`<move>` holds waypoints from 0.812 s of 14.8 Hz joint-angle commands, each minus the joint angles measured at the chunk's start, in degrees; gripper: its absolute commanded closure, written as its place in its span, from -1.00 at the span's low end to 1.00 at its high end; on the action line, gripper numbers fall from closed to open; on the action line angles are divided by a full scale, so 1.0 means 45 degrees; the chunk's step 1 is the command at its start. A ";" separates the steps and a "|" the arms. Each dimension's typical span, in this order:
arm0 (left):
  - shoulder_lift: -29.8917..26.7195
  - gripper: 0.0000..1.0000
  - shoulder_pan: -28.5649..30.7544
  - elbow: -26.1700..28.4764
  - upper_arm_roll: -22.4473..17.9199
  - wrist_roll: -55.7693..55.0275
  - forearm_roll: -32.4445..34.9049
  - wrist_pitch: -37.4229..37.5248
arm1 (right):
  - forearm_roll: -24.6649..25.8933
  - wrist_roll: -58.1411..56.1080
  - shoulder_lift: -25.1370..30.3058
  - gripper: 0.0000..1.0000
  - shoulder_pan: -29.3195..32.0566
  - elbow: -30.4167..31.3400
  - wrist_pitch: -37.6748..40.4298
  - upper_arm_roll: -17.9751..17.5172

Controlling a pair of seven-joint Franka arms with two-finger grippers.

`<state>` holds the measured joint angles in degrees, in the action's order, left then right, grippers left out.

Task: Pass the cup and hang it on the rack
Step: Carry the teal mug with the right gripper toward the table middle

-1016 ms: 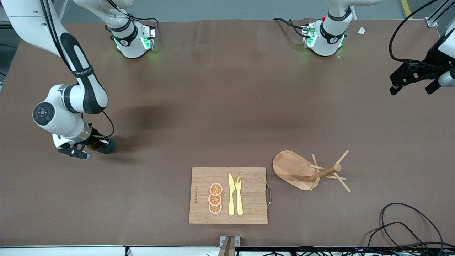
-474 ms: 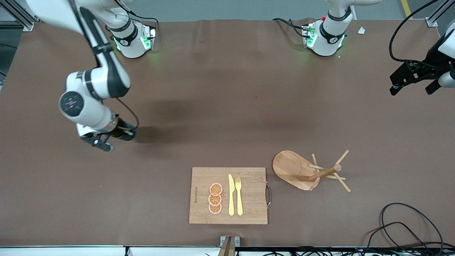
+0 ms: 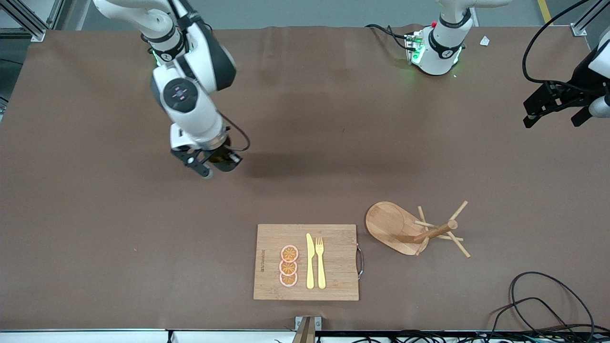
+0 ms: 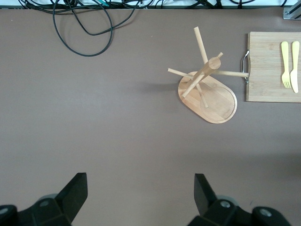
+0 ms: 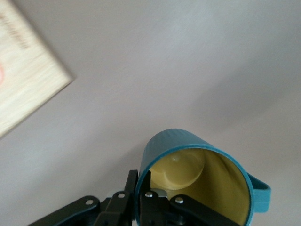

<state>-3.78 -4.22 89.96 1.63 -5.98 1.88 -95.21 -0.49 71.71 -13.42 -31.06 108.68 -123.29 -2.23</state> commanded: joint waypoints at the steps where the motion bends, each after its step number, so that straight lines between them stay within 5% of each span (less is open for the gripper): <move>1: 0.0097 -1.00 0.0059 -0.0264 0.0049 -0.0116 0.0188 0.0219 | -0.0164 0.2455 -0.1719 0.99 -0.1433 -0.2229 0.0192 0.0164; 4: 0.0097 -1.00 0.0059 -0.0264 0.0029 -0.0116 0.0188 0.0219 | -0.0125 0.4276 -0.3438 0.99 -0.2490 -0.4322 0.0231 0.0164; 12: 0.0117 -1.00 0.0059 -0.0264 -0.0010 -0.0116 0.0188 0.0219 | 0.0051 0.7110 -0.5532 0.99 -0.3761 -0.6005 0.0114 0.0203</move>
<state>-3.72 -4.19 89.96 1.48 -5.98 1.88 -95.21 -0.59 100.31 -36.52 -46.44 84.62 -123.34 -2.03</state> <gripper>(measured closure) 0.000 0.952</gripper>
